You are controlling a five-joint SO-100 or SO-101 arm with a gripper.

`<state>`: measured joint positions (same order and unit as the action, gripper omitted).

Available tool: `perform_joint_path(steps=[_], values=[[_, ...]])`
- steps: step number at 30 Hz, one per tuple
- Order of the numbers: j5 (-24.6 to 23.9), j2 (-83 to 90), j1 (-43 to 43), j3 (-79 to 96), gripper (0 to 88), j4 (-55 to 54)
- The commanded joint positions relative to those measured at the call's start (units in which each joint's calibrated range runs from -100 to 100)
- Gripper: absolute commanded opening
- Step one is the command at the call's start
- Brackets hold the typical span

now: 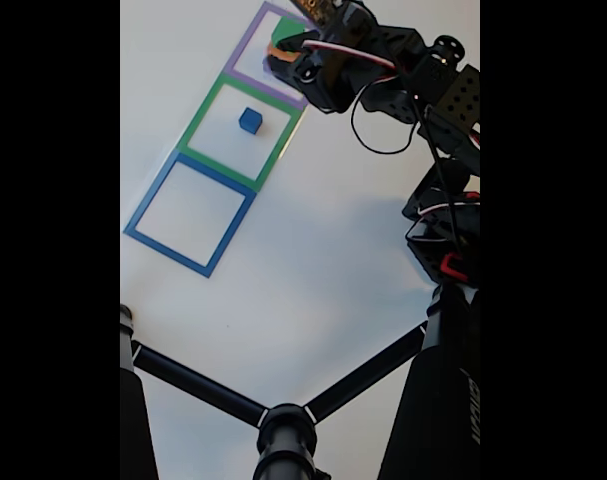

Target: Tower of hanoi

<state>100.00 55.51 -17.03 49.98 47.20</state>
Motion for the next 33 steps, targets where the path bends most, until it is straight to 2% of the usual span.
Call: perform_joint_path(steps=[1, 6, 10, 15, 20, 24, 26, 30, 33], values=[[0.0, 2.5, -6.3, -16.4, 1.3, 17.6], [0.0, 0.3, -17.4, -32.6, 1.3, 34.0], [0.0, -2.8, -25.4, -43.2, 1.3, 42.1], [0.0, -4.5, -30.6, -51.3, 1.3, 48.1], [0.0, -5.0, -32.0, -54.1, 1.3, 50.8], [0.0, -4.5, -33.6, -49.6, 5.4, 48.0], [0.0, -3.6, -35.0, -44.1, 10.9, 43.9], [0.0, -1.6, -37.2, -31.4, 12.0, 31.9], [0.0, -0.6, -38.1, -19.2, 16.7, 17.3]])
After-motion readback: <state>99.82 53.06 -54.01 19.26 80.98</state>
